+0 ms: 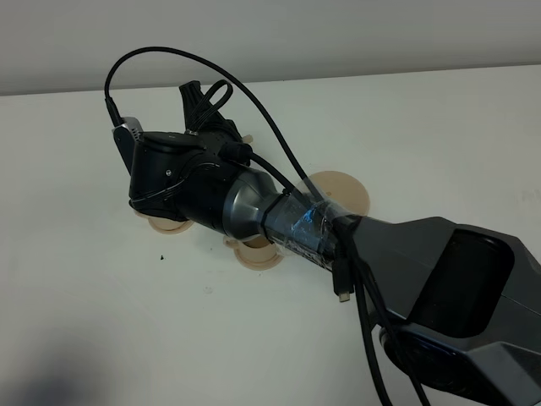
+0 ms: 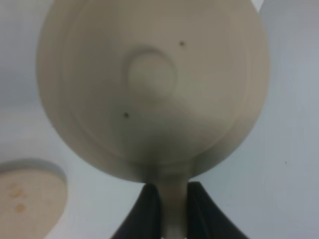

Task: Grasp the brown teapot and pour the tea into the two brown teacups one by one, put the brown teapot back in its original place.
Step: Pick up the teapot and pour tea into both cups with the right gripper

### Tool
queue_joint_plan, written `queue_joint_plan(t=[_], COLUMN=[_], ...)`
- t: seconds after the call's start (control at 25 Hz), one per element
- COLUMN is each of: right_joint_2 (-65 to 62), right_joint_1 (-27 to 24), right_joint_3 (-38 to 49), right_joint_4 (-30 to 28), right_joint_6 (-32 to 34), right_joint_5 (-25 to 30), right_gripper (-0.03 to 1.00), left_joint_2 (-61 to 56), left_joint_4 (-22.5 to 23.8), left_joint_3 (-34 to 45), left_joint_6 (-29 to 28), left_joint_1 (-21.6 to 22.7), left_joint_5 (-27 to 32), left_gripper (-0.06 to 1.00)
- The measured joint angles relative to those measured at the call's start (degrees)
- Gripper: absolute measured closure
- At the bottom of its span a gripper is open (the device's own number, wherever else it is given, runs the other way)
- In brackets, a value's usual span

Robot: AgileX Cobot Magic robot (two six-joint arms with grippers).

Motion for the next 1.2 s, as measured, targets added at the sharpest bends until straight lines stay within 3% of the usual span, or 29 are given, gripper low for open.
queue_joint_plan(t=[1.2], right_joint_2=[0.00], right_joint_1=[0.00], right_joint_3=[0.00], right_joint_4=[-0.42], right_joint_6=[0.00], right_joint_5=[0.80], right_gripper=[0.84], left_joint_2=[0.00], left_joint_4=[0.00], left_joint_3=[0.00], left_joint_6=[0.05], left_joint_1=[0.00], left_joint_5=[0.00], left_gripper=[0.58])
